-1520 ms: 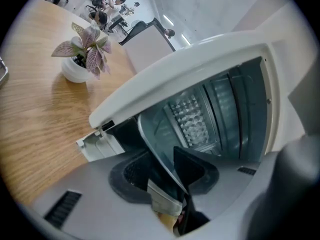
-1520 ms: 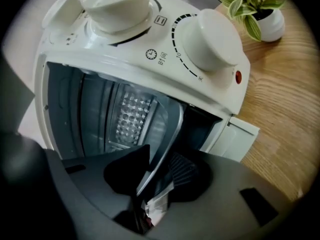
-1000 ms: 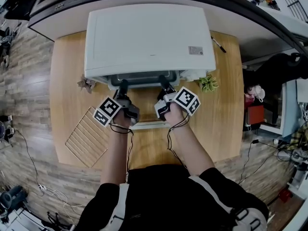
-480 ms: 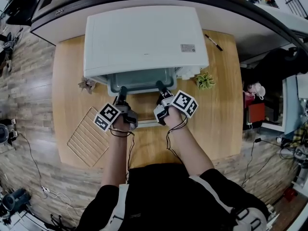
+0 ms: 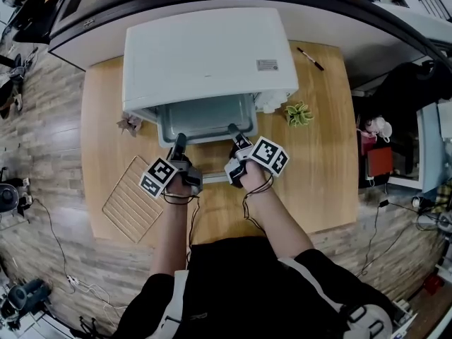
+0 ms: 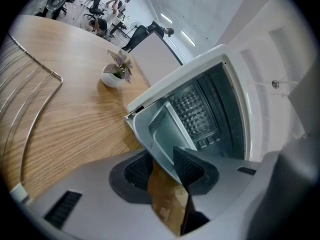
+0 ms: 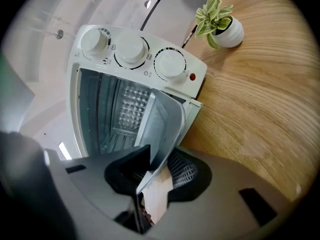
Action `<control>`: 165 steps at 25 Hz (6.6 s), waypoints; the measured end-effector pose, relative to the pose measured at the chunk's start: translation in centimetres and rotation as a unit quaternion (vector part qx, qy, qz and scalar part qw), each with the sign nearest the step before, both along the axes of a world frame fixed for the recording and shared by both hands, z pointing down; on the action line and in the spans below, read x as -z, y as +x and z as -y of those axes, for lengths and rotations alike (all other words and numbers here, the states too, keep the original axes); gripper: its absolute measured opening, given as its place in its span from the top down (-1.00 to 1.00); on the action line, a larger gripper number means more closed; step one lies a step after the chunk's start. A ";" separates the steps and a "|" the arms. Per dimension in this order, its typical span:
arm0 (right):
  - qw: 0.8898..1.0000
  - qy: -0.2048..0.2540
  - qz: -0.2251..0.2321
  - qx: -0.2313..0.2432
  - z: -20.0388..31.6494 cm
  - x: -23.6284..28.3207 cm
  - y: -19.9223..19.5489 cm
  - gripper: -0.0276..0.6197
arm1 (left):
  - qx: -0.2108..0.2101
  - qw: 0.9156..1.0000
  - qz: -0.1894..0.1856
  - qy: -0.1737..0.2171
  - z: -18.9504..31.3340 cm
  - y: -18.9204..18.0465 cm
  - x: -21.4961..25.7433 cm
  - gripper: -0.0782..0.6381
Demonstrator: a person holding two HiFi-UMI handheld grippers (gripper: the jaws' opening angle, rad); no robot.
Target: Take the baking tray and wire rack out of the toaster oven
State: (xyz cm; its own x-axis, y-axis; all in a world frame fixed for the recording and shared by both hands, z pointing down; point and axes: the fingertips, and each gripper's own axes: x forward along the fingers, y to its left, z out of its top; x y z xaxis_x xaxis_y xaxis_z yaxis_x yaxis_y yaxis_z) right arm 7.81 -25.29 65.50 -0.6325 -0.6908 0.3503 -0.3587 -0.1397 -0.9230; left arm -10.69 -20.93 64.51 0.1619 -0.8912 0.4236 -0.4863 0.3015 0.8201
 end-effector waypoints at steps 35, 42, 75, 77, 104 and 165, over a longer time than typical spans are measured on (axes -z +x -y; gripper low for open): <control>0.999 0.017 -0.007 0.028 -7.5 1.3 2.1 0.54 | -0.008 1.000 0.001 -0.027 -8.1 2.4 0.7 0.39; 0.999 0.031 -0.016 0.037 -9.0 1.8 2.6 0.53 | -0.012 1.000 0.005 -0.023 -9.7 3.0 1.1 0.39; 0.982 0.068 -0.013 0.178 -23.2 5.2 -2.8 0.52 | 0.094 0.995 -0.011 -0.031 -28.6 -0.1 3.7 0.39; 0.979 0.070 -0.010 0.192 -23.5 5.3 -4.3 0.52 | 0.113 0.993 -0.015 -0.032 -29.5 -1.2 3.6 0.39; 0.927 0.029 -0.054 0.370 -29.0 1.6 -24.8 0.51 | 0.278 0.956 -0.075 -0.057 -39.8 -17.0 -0.9 0.38; 0.874 -0.116 -0.130 0.453 -32.9 -4.1 -23.0 0.08 | 0.120 0.966 -0.143 -0.178 -36.7 -11.7 -5.4 0.18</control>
